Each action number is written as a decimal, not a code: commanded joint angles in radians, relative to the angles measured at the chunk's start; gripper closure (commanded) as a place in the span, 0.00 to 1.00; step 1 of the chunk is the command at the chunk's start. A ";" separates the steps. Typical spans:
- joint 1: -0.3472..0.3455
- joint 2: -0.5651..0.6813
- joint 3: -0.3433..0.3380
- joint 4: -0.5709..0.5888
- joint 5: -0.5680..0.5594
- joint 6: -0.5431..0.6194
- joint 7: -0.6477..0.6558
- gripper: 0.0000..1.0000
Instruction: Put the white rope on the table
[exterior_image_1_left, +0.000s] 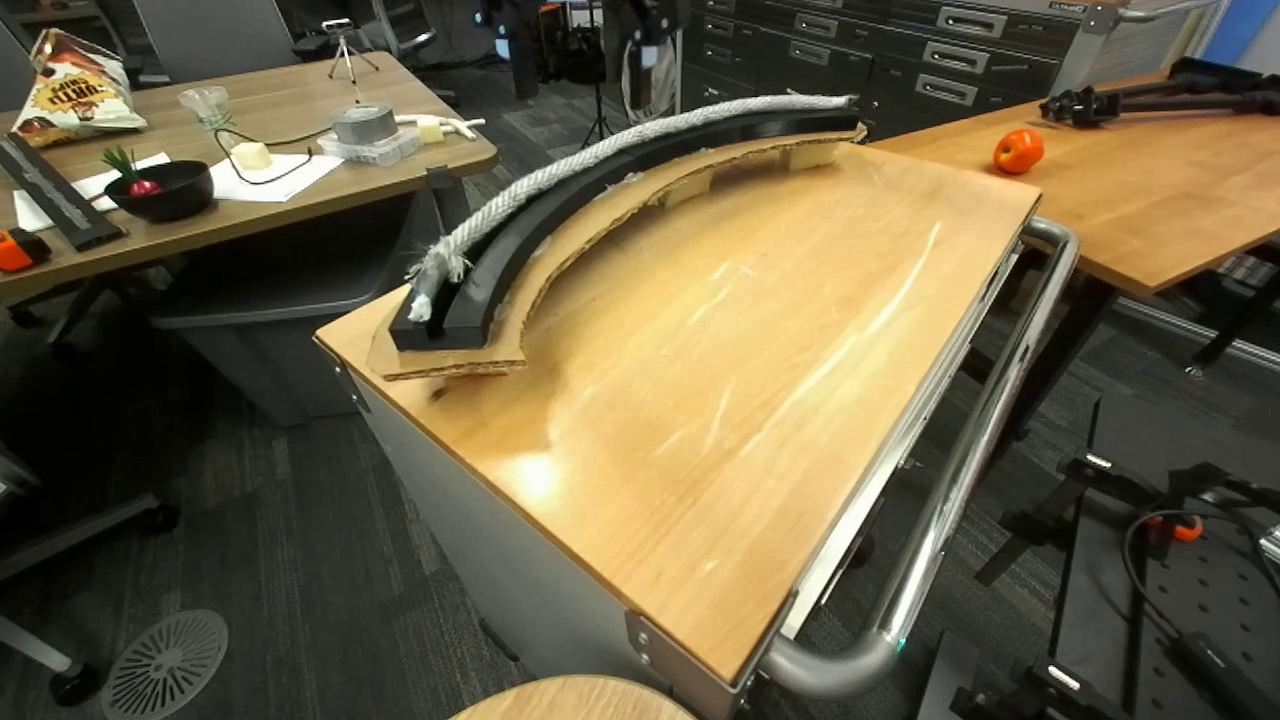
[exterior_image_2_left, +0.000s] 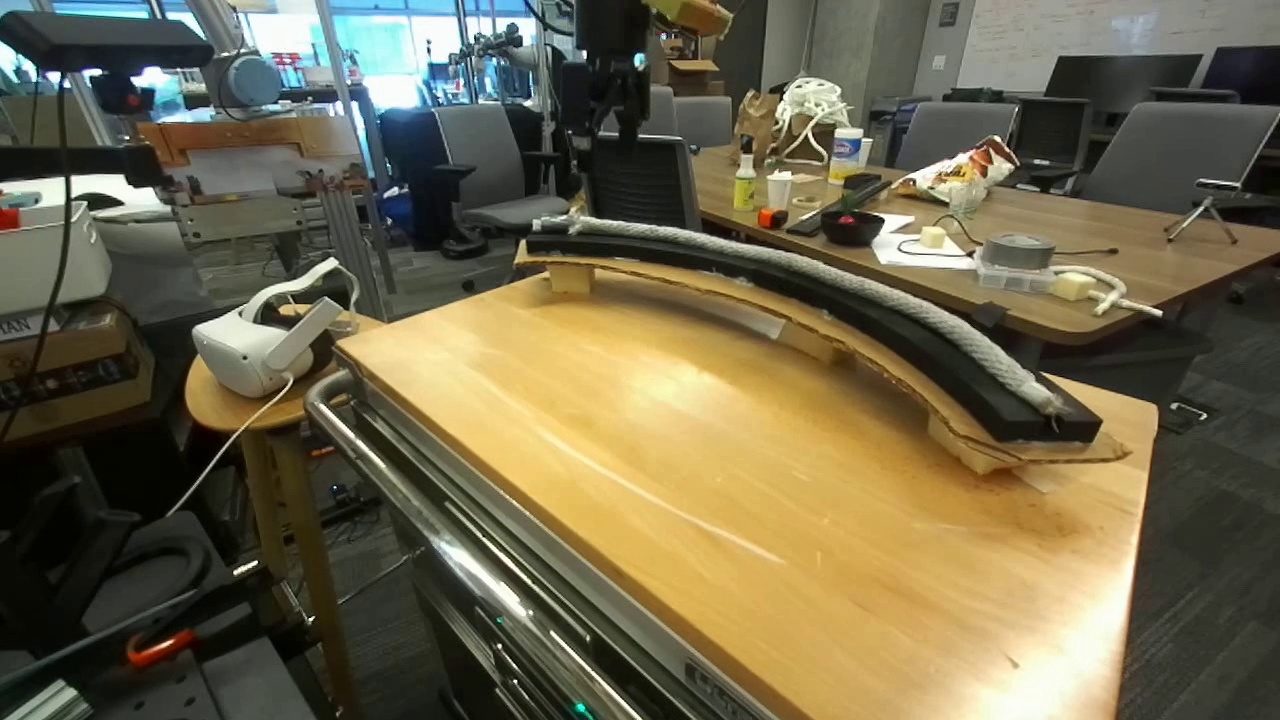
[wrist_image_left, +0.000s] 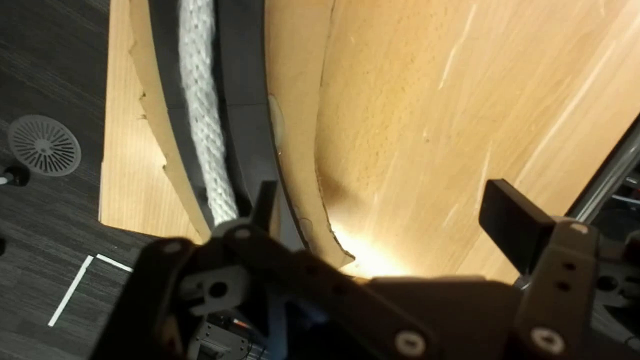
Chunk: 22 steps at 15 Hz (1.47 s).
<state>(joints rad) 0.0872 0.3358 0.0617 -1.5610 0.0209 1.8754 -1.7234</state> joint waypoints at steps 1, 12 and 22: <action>-0.020 0.129 0.049 0.150 0.018 0.018 -0.032 0.00; -0.031 0.318 0.105 0.355 0.044 0.002 -0.018 0.00; -0.056 0.415 0.113 0.451 0.078 -0.071 -0.008 0.11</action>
<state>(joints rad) 0.0514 0.7092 0.1508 -1.1876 0.0694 1.8555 -1.7292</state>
